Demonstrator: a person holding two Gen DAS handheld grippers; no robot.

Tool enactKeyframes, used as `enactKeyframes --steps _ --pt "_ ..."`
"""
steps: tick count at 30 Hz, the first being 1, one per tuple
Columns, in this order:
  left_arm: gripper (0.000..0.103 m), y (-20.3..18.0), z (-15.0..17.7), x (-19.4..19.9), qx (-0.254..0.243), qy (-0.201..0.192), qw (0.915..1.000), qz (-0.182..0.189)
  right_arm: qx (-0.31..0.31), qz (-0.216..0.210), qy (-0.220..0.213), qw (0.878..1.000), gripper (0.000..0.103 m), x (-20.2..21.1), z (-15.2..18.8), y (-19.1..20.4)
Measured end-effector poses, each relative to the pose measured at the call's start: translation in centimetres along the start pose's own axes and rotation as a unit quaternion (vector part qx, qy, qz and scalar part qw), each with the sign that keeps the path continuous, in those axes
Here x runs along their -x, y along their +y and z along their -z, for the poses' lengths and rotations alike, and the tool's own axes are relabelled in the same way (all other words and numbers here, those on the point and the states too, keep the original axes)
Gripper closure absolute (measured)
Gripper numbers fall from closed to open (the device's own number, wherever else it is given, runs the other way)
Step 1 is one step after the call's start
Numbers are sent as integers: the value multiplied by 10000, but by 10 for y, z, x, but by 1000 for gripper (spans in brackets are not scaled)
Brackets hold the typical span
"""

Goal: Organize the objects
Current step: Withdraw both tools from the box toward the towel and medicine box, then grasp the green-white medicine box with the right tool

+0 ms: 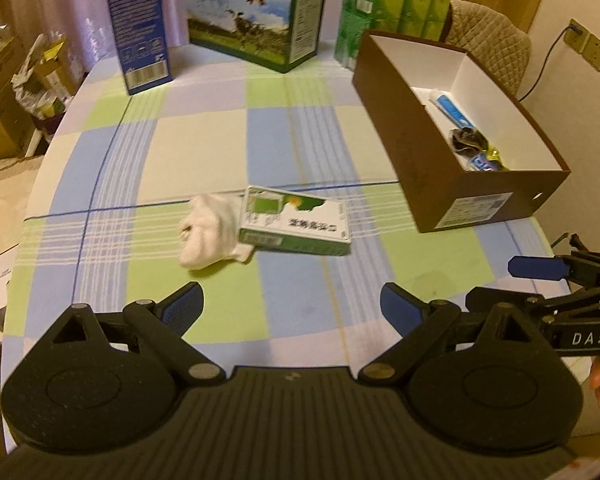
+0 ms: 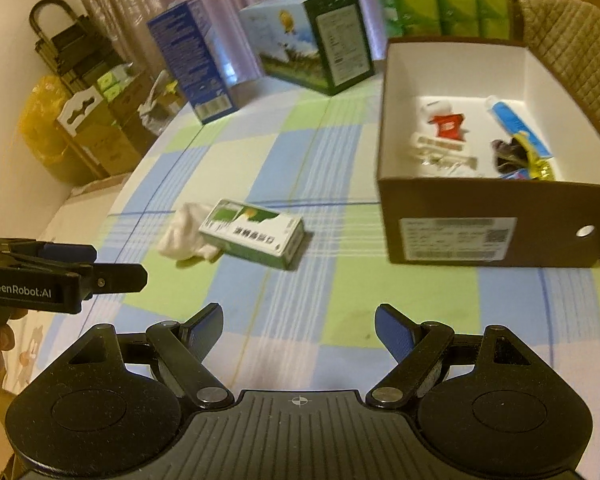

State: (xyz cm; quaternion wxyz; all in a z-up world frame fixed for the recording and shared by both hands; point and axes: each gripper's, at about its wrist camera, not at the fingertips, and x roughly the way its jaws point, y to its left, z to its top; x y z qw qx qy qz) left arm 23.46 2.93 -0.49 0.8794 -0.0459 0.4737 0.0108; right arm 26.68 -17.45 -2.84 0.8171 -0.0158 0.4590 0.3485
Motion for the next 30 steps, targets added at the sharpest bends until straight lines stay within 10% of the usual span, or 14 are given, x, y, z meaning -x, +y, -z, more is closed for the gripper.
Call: enactKeyframes --steps 30 --pt "10 74 0 -45 557 264 9973 -389 1488 -7 184 9887 23 -97 -28 46"
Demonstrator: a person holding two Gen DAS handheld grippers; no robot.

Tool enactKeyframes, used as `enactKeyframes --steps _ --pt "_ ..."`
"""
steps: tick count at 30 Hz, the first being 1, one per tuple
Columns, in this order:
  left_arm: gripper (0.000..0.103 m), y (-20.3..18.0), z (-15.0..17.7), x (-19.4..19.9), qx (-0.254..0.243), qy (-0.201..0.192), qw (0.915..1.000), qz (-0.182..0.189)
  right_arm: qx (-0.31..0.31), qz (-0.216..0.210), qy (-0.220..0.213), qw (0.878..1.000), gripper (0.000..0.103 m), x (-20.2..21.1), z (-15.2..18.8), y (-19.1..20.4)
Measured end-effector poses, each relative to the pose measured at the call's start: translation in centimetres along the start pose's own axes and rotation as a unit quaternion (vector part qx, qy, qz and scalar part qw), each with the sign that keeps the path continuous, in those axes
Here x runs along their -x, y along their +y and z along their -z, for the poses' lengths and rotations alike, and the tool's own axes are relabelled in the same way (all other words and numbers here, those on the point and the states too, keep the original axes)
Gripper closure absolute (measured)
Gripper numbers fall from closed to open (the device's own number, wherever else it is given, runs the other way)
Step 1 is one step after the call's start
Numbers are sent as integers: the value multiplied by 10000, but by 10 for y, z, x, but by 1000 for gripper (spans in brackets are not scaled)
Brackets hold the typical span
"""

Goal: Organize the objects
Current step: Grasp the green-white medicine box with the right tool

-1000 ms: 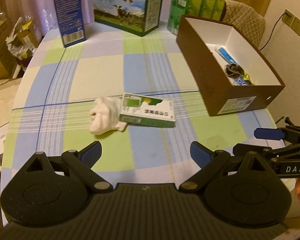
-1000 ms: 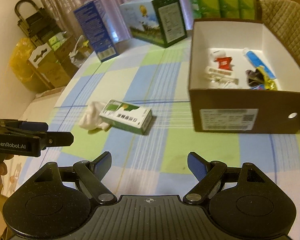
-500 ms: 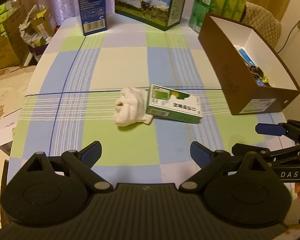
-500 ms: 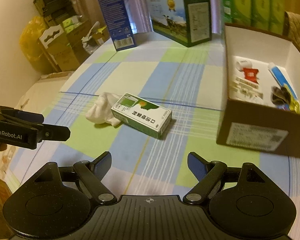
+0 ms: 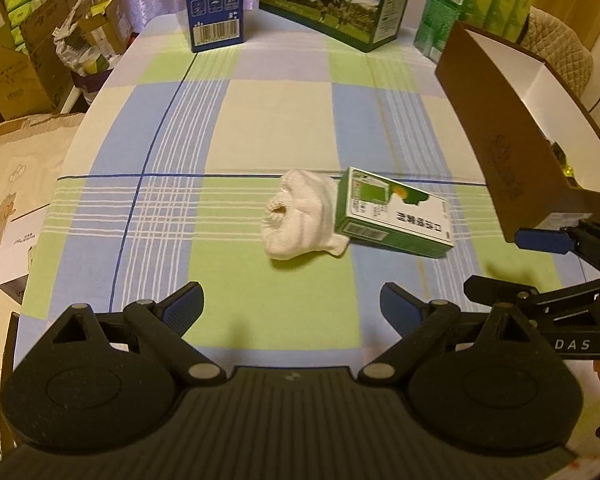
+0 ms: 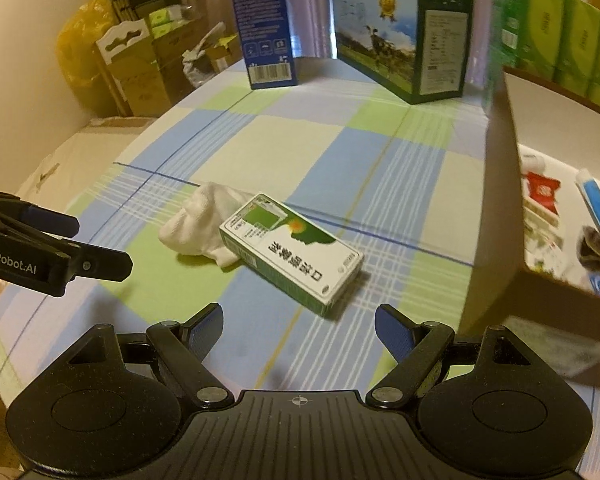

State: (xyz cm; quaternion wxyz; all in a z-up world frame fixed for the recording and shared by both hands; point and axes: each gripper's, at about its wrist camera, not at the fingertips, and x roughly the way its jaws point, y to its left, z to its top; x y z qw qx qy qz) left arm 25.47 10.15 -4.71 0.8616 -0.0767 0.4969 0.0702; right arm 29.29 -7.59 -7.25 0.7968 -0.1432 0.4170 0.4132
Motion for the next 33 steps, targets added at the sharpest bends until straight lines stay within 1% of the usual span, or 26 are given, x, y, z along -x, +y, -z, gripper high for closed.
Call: enactKeyframes --steps 5,9,12,16,22,28,29,30,31,33 --pt "10 6 -5 -13 20 12 10000 -13 306 17 -22 9995 23 -22 -10 0" --pt "10 9 -11 -27 -5 54 10000 -37 664 58 -67 9978 23 -38 -18 3" --pt "10 10 -16 -37 -30 104 9999 -23 901 -13 -22 9959 23 -50 -22 5" --pt "10 10 -23 -47 -90 158 9998 0 1140 1 83 9934 23 -67 -27 6" --pt "10 11 -32 -58 -166 207 9996 45 1298 19 245 9912 23 -87 -34 4" --pt "10 11 -37 -67 -286 248 9992 98 1380 -235 408 9893 23 -97 -38 0" --pt "10 11 -38 -68 -304 244 9992 108 1402 -275 430 9888 23 -96 -37 -1" --pt "10 11 -39 -69 -317 242 9991 123 1406 -334 452 9885 28 -96 -38 -2" --pt "10 11 -40 -70 -333 239 9991 143 1383 -342 468 9887 29 -94 -37 -3" --pt "10 10 -42 -72 -371 227 9989 174 1310 -361 522 9894 34 -91 -37 -6"
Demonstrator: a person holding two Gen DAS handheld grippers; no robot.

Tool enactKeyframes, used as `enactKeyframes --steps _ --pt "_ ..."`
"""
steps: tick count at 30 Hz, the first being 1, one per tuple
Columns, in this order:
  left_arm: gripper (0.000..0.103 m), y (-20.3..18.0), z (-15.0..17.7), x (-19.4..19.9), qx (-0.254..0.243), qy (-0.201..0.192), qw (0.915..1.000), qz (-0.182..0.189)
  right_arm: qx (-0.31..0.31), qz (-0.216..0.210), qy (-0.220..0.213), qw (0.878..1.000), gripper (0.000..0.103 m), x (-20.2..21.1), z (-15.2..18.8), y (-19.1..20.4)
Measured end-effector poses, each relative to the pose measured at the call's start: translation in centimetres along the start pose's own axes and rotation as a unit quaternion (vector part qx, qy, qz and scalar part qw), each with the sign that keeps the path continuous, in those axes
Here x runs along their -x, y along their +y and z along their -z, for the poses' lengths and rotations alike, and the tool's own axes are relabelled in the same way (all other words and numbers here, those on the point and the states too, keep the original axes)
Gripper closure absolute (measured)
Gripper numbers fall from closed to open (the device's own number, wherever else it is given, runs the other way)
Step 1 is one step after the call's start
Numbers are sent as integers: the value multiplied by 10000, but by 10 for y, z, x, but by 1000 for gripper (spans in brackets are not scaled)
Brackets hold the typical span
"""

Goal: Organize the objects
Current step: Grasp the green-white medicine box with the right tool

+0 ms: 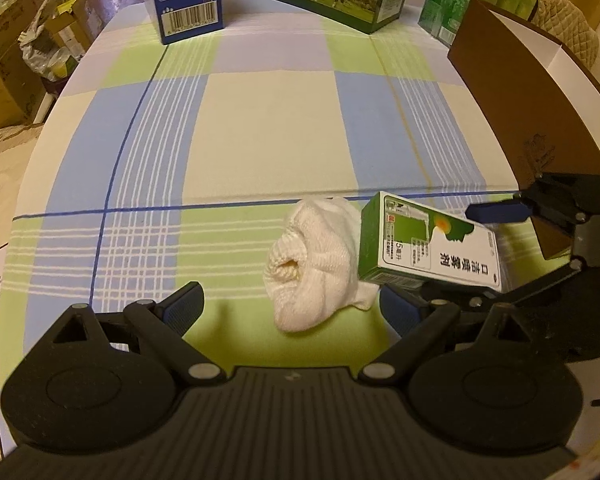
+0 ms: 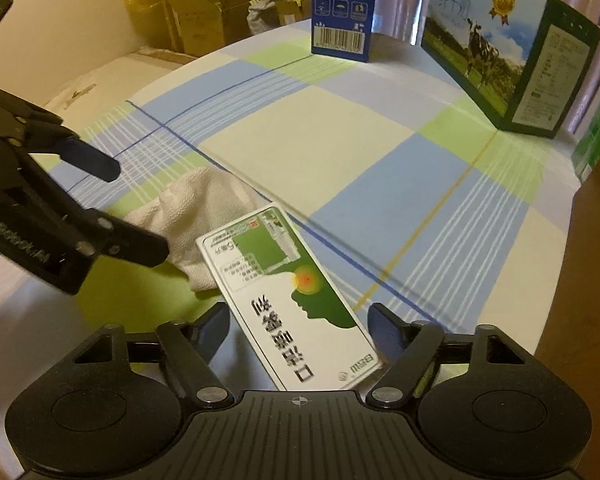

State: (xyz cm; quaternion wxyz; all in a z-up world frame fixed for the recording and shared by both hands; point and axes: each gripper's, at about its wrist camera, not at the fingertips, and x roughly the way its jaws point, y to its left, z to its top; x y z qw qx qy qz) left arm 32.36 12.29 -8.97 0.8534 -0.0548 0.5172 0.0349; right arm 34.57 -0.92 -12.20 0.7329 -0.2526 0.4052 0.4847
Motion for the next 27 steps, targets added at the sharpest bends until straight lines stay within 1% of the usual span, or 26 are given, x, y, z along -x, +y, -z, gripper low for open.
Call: enactKeyframes --steps 3,6,10,15,17,20,22,24,25,27 --pt "10 -2 -2 -3 -75 -16 10000 50 -297 134 64 9994 42 7 6 -3" --pt "10 -4 -3 -7 -137 -22 9998 111 -832 333 168 9958 45 14 13 -9" --pt "10 -7 -6 -12 -240 -75 9995 212 -1445 637 310 9870 45 26 25 -17" --pt "10 -11 -12 -24 -446 -124 9985 277 -1911 960 312 9764 45 39 39 -24" --pt "10 -12 -15 -30 -502 -136 9981 325 -2063 1012 268 9729 45 42 42 -27" --pt "11 -13 -18 -40 -550 -87 9979 330 -2132 997 226 9717 45 44 42 -29" --pt "16 -13 -19 -46 -539 -35 9980 333 -2163 946 232 9715 45 43 42 -30" --pt "24 -13 -20 -51 -490 21 9982 342 -2204 858 242 9713 45 37 41 -28" --pt "26 -13 -19 -52 -456 49 9984 333 -2190 855 248 9717 45 36 41 -28" --pt "33 -12 -17 -53 -341 56 9986 388 -2095 879 241 9735 45 34 39 -26"
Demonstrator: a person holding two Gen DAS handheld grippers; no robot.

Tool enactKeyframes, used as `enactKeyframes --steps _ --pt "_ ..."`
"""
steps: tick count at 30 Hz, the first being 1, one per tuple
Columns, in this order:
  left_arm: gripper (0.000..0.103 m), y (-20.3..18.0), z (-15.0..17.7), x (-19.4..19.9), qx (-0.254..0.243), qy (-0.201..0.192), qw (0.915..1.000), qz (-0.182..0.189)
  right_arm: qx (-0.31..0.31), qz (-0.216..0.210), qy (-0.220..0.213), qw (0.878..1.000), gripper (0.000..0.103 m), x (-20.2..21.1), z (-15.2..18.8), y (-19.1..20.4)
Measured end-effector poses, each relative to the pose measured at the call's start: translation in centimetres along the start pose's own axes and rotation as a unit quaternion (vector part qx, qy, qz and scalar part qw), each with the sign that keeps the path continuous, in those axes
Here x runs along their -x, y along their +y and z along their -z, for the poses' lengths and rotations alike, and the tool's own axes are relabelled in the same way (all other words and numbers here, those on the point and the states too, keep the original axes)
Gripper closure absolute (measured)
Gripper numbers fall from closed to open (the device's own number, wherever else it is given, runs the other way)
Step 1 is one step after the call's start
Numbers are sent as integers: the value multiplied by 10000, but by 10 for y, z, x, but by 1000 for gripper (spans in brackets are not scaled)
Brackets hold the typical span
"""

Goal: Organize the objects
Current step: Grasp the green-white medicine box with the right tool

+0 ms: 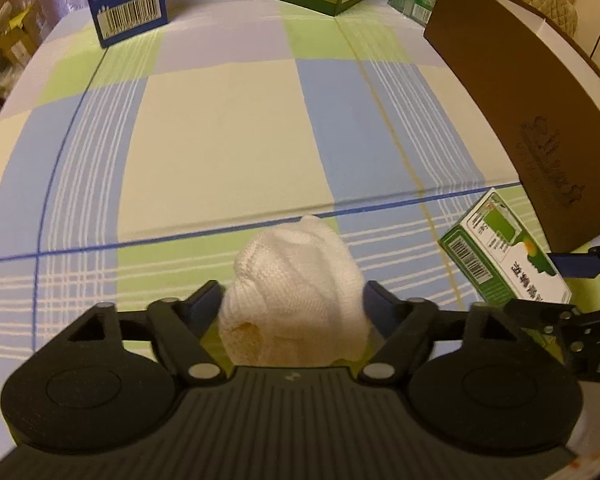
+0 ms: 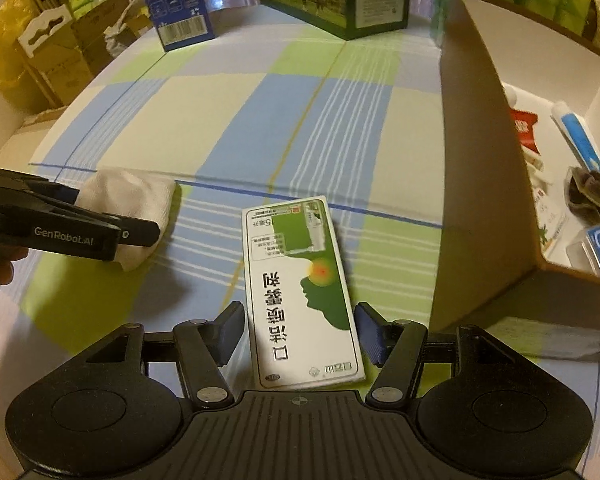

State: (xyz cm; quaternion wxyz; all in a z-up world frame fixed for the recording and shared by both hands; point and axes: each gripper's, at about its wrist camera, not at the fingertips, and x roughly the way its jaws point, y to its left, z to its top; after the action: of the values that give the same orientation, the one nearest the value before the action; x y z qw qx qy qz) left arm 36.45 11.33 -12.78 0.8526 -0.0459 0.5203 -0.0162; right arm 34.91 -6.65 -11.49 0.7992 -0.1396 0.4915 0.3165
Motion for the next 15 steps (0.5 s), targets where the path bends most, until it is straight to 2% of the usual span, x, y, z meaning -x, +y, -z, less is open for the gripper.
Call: enactKeyframes --steps 4,6,8,15 --pt "47 -3 4 7 10 -125 9999 -65 139 -1 -59 9999 45 -4 -3 4" --pt "59 -4 7 12 32 -167 9998 -95 166 -8 -93 9998 45 -7 -4 4" --pt "60 -2 9 16 101 -162 9997 -155 238 35 -117 9996 50 -9 -3 5" --pt "62 -1 31 32 453 6 9989 -155 289 -82 -22 9995 50 -1 11 10"
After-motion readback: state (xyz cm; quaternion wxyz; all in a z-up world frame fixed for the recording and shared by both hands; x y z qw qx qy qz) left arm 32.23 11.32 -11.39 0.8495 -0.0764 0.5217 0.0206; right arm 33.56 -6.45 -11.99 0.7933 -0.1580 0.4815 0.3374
